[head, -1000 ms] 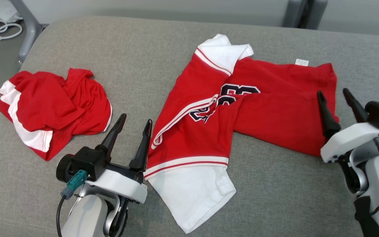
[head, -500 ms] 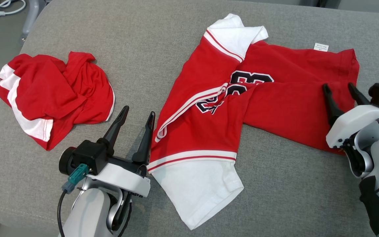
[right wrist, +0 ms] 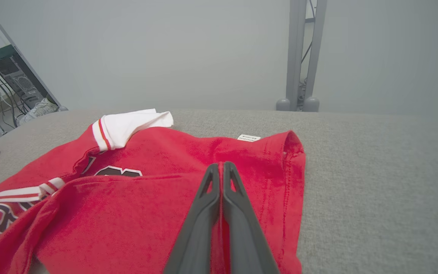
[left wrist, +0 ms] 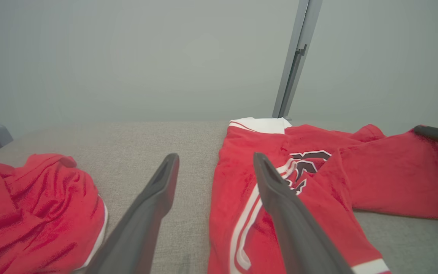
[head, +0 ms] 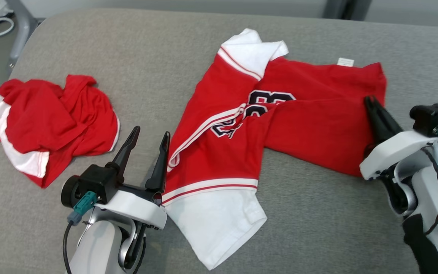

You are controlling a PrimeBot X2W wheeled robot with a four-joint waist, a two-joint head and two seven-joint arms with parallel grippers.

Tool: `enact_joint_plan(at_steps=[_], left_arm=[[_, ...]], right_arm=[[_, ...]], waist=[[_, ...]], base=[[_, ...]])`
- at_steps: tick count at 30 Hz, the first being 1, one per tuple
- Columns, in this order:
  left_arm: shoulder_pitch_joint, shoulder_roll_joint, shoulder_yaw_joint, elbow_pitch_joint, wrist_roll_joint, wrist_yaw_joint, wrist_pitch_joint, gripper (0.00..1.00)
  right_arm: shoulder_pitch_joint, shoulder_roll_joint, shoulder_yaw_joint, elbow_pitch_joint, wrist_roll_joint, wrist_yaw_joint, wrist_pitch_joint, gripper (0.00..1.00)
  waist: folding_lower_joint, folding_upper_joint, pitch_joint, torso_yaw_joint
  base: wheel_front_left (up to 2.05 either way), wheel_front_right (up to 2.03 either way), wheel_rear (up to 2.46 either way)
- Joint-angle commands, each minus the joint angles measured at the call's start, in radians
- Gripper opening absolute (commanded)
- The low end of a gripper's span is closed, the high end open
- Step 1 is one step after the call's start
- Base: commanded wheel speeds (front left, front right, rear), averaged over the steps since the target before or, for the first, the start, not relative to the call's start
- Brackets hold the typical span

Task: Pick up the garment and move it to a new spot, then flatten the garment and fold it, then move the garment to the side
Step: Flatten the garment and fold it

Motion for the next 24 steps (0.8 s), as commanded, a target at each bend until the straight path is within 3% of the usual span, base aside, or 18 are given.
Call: enact_joint_plan(at_steps=[1, 4, 10, 18, 24], left_arm=[[0.011, 0.002, 0.008, 0.002, 0.008, 0.002, -0.005, 1.0], [0.021, 0.003, 0.015, 0.004, 0.007, 0.002, -0.005, 1.0], [0.046, 0.003, 0.031, 0.013, 0.008, 0.004, -0.005, 1.0], [0.079, 0.002, 0.045, 0.013, 0.007, 0.011, -0.005, 1.0], [0.085, 0.002, 0.041, 0.008, 0.003, 0.011, -0.005, 1.0]], right_arm=[[0.038, 0.009, 0.022, -0.04, 0.062, 0.0, 0.014, 0.0], [0.082, -0.005, 0.074, -0.119, 0.14, 0.0, 0.053, 0.0], [0.228, -0.133, 0.172, -0.375, 0.323, 0.0, 0.205, 0.0], [0.425, -0.24, 0.134, -0.591, 0.445, 0.0, 0.388, 0.0], [0.533, -0.278, 0.029, -0.644, 0.394, 0.0, 0.465, 0.0]], waist=[[0.0, 0.0, -0.045, -0.047], [0.0, 0.0, -0.067, -0.071], [0.0, 0.0, -0.118, -0.143], [0.0, 0.0, -0.168, -0.205], [0.0, 0.0, -0.171, -0.214]], base=[[0.0, 0.0, 0.0], [0.0, 0.0, 0.0], [0.0, 0.0, 0.0], [0.0, 0.0, 0.0], [0.0, 0.0, 0.0]])
